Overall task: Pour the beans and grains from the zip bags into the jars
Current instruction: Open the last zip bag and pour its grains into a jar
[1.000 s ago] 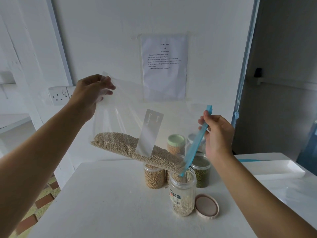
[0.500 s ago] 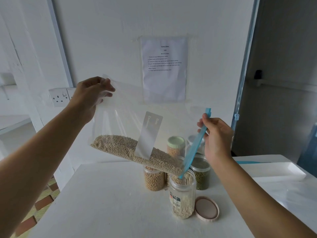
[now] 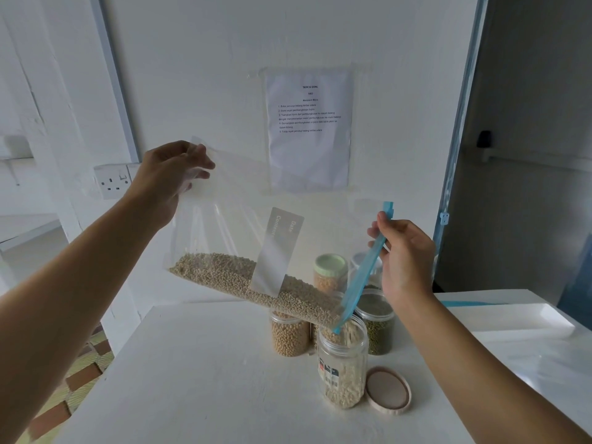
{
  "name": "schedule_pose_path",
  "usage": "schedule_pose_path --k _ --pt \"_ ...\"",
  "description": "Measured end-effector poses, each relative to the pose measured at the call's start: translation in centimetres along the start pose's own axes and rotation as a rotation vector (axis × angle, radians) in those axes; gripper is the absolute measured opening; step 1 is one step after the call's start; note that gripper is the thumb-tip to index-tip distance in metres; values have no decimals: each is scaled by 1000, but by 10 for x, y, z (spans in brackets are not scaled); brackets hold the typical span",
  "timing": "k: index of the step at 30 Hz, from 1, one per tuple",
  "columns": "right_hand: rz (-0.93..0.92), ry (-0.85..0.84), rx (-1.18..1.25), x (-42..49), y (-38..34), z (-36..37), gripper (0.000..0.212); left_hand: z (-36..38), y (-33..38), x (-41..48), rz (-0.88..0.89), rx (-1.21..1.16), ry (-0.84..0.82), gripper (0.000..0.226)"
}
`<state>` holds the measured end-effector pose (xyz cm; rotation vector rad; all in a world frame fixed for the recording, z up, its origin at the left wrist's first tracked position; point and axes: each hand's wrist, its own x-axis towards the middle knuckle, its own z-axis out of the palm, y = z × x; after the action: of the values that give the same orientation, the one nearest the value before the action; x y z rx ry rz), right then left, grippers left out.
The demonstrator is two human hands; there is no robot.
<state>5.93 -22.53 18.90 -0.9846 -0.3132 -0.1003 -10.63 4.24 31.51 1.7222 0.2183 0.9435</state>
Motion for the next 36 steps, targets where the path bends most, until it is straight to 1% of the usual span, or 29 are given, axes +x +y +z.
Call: schedule_pose_path --k 11,36 --pt "10 4 -7 -3 -1 4 11 -2 2 -1 0 0 -4 22" --pt "-3 -1 -8 -6 -3 4 12 -2 9 -2 -9 -34 5 18"
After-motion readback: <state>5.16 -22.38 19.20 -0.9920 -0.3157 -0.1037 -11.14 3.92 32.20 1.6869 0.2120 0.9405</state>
